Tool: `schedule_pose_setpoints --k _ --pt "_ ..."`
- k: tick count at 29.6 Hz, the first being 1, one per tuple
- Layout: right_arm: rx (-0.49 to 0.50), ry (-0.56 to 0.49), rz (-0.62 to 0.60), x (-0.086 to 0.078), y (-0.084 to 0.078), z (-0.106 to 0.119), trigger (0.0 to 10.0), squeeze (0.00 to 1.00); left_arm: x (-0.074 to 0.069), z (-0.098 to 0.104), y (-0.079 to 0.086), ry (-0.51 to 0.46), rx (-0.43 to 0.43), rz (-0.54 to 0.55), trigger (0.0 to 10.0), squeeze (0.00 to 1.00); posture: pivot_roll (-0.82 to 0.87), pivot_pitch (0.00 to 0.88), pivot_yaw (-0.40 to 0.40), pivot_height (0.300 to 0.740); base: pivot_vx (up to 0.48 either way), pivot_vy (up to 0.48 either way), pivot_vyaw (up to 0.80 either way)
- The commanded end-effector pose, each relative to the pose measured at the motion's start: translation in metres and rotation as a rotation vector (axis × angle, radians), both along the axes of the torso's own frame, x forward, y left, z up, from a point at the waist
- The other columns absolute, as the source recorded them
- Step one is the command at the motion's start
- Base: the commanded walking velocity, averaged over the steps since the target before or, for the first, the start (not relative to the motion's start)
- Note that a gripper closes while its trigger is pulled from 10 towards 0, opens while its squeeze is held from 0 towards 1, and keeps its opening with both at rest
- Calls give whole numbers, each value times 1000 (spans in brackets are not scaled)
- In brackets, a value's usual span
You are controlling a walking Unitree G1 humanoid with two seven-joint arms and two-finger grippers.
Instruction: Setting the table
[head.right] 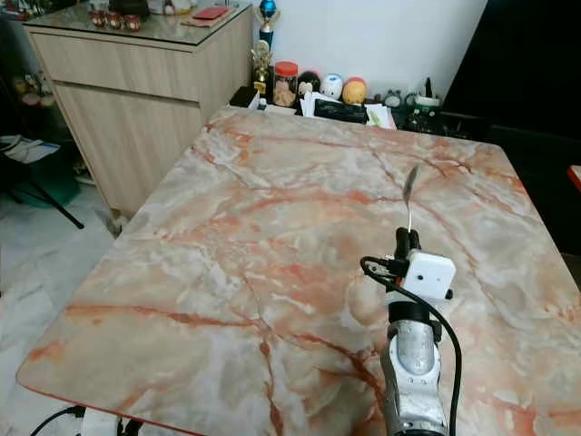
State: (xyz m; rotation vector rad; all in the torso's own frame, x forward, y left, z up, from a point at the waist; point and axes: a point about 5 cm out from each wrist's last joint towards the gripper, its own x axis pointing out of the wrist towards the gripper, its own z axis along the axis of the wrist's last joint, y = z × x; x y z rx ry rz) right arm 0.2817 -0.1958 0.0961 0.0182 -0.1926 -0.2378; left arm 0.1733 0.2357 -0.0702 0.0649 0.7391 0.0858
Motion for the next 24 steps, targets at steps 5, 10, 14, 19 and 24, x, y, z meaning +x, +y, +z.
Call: schedule_pose_setpoints --k 5,10,14,19,24 --pt "31 -6 -16 1 4 -3 10000 0 6 2 3 11 17 -30 10000 0 168 0 -27 740 0 0 0" --pt "45 -9 -19 1 8 -6 10000 0 10 5 3 2 17 -37 10000 0 165 0 -23 740 0 0 0" --pt "39 -15 -21 2 6 -5 10000 0 10 4 0 -2 7 -38 10000 0 165 0 -32 740 0 0 0" --pt "32 -24 -14 5 6 -3 10000 0 9 2 -4 1 -1 -42 10000 0 165 0 -39 740 -167 0 0" --pt "29 -28 0 7 10 -1 10000 0 10 3 -5 -6 -6 -37 10000 0 170 0 -44 740 -280 0 0"
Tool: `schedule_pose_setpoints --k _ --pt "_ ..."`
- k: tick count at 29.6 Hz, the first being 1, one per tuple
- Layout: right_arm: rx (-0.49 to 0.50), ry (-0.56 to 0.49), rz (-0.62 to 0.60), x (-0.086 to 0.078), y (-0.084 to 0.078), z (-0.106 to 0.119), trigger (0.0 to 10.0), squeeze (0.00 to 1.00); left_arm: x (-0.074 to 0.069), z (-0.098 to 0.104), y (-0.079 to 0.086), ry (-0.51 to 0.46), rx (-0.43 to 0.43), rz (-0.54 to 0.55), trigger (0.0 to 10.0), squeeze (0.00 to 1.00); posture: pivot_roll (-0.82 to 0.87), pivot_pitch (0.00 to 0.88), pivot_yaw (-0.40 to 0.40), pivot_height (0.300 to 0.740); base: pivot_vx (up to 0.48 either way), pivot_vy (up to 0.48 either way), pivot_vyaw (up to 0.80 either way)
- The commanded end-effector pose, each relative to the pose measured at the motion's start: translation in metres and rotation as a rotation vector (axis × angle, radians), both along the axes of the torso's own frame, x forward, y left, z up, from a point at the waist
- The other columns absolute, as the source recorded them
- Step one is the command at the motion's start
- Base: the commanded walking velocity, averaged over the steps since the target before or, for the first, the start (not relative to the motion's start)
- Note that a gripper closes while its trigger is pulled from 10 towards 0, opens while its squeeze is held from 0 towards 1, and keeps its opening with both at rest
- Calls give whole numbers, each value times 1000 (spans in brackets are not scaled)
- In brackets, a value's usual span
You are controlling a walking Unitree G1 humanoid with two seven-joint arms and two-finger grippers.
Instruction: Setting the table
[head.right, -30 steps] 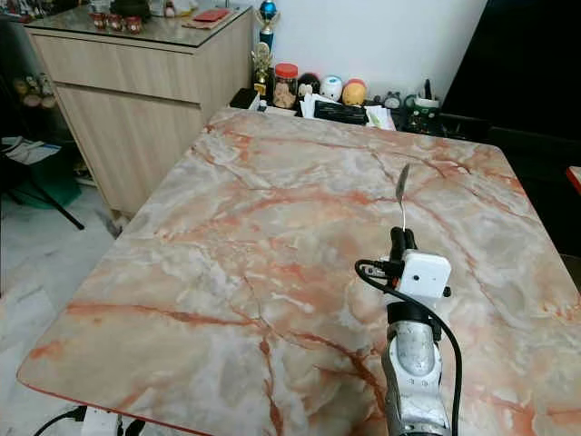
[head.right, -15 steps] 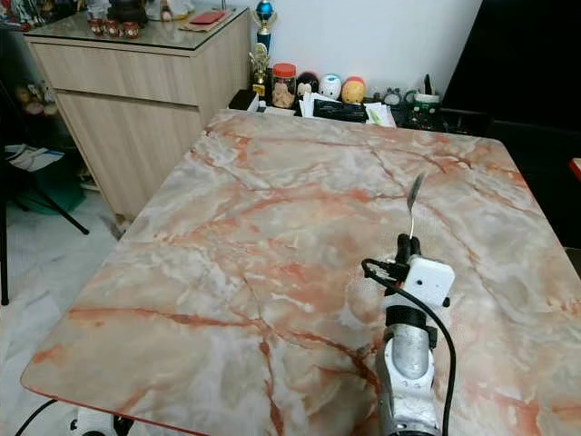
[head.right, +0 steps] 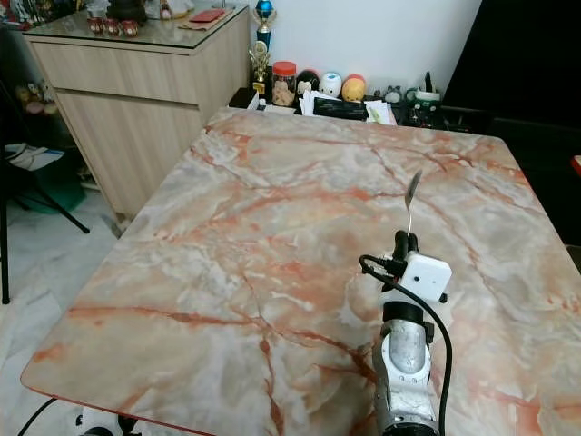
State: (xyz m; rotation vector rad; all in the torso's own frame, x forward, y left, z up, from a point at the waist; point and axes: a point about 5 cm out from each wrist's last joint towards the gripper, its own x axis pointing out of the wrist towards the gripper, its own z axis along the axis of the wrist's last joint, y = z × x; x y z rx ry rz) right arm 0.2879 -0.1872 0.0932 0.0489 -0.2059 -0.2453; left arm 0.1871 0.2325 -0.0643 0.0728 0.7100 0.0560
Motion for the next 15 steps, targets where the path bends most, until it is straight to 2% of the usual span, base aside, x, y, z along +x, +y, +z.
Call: schedule_pose_setpoints --k 1,12,15 --pt "0 -12 5 1 1 2 10000 0 -4 -3 -2 21 -3 -5 10000 0 169 0 -43 740 -281 0 0" --pt "2 -11 4 2 1 2 10000 0 -4 -3 -2 17 -6 6 10000 0 173 0 -46 740 -278 0 0" --pt "3 -9 5 3 2 1 10000 0 -4 -3 -1 19 2 14 10000 0 175 0 -48 740 0 0 0"
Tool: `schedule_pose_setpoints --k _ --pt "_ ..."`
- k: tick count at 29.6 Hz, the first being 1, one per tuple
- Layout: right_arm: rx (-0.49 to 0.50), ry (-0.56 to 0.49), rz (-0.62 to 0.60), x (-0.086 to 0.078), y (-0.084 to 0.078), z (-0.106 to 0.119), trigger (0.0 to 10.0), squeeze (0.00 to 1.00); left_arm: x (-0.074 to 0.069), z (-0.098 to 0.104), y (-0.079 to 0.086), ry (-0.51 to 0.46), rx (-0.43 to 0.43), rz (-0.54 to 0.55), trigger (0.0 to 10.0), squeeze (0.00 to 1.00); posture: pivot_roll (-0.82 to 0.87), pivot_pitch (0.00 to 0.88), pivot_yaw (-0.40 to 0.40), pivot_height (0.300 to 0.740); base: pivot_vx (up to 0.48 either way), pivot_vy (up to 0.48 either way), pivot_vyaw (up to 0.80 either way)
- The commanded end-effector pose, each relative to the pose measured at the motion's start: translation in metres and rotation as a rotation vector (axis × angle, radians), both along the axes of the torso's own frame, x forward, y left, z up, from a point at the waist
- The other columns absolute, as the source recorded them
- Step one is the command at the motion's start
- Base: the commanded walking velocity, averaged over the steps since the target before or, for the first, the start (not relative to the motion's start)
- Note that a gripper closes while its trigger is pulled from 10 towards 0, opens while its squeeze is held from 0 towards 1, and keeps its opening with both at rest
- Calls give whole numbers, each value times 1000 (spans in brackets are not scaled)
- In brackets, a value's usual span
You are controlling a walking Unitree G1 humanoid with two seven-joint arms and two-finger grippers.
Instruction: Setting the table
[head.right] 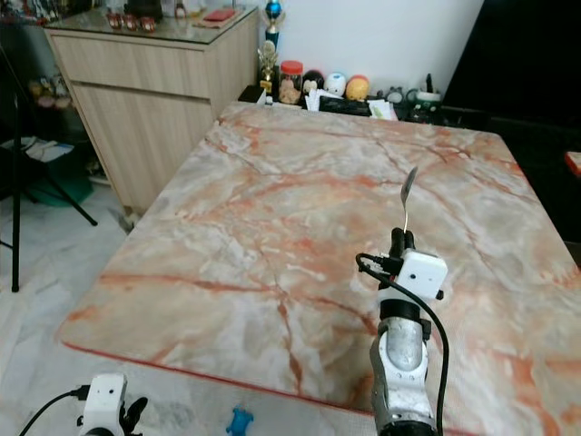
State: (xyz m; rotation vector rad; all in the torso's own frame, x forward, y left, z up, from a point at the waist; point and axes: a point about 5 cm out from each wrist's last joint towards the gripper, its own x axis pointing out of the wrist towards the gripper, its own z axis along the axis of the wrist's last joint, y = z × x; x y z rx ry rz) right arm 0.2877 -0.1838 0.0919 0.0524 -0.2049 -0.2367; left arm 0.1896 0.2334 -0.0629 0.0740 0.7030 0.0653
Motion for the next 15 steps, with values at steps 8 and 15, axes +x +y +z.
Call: schedule_pose_setpoints --k 8,15 --pt "0 -7 -4 3 -1 3 10000 0 -6 -4 -3 16 -5 12 10000 0 173 0 -49 740 0 0 0" --pt "-1 -7 -6 3 -2 3 10000 0 -6 -4 -5 18 -6 -4 10000 0 169 0 -51 740 0 0 0"
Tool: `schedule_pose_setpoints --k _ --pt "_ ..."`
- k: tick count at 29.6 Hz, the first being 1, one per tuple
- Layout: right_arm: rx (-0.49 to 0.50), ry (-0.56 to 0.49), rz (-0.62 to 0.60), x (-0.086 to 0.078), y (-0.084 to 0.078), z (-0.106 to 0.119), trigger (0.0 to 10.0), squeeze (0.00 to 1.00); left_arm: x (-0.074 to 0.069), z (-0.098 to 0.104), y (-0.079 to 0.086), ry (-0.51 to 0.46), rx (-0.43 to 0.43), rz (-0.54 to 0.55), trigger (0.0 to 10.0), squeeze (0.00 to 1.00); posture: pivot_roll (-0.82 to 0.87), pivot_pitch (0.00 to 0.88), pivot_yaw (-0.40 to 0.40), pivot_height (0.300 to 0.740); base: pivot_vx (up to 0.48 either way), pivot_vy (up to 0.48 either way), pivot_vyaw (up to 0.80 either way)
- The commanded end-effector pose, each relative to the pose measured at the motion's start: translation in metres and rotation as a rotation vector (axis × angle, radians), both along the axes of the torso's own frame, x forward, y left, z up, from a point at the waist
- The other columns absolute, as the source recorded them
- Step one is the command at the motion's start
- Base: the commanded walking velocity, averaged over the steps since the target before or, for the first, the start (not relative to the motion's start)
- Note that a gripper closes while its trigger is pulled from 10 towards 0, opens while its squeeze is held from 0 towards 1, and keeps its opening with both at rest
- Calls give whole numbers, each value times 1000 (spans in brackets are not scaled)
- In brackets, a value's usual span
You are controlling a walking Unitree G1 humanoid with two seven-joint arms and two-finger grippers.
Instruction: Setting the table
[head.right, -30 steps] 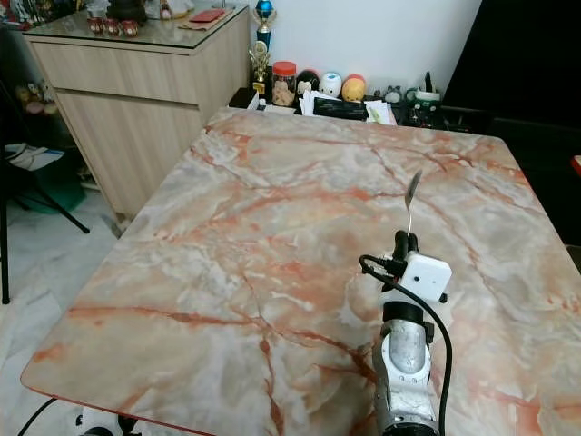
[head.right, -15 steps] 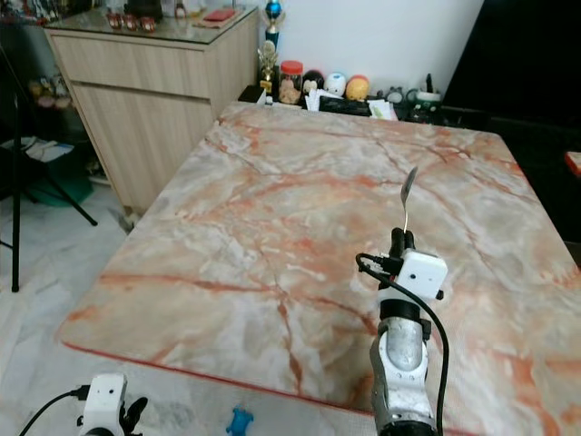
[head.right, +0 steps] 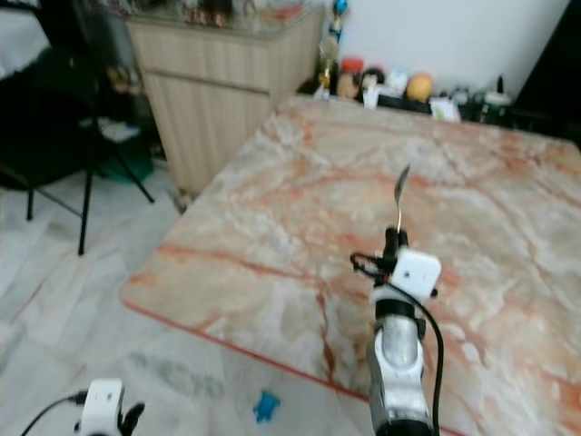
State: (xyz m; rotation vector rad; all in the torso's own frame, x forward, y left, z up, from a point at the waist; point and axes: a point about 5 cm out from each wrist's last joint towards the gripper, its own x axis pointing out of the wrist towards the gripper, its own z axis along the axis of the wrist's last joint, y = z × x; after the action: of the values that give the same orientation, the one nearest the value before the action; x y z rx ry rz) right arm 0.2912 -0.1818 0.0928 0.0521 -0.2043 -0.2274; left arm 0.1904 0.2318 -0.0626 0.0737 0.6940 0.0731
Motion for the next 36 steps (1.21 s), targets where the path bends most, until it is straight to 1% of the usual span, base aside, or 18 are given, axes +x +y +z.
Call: schedule_pose_setpoints --k 1,6,14,27,29,36 --pt "0 -8 -16 -1 -5 2 10000 0 -7 -5 -4 27 -8 -15 10000 0 167 0 -51 740 0 0 0" --pt "-2 -15 -21 -1 -6 3 10000 0 -7 -5 -6 28 -5 -27 10000 0 164 0 -51 740 0 -218 0" --pt "-8 -34 -24 0 -8 7 10000 0 -7 -6 -8 26 -6 -29 10000 0 162 0 -56 740 0 -385 0" --pt "-21 -53 -8 0 -5 9 10000 0 -10 -7 -7 41 -2 -37 10000 0 151 0 -56 740 0 -387 0" --pt "-36 -56 -3 0 -5 10 10000 0 -10 -7 -8 42 -2 -41 10000 0 151 0 -56 740 0 -386 0" --pt "-40 -61 -5 0 -6 10 10000 0 -8 -6 -8 31 15 -49 10000 0 147 0 -52 740 0 -386 0"
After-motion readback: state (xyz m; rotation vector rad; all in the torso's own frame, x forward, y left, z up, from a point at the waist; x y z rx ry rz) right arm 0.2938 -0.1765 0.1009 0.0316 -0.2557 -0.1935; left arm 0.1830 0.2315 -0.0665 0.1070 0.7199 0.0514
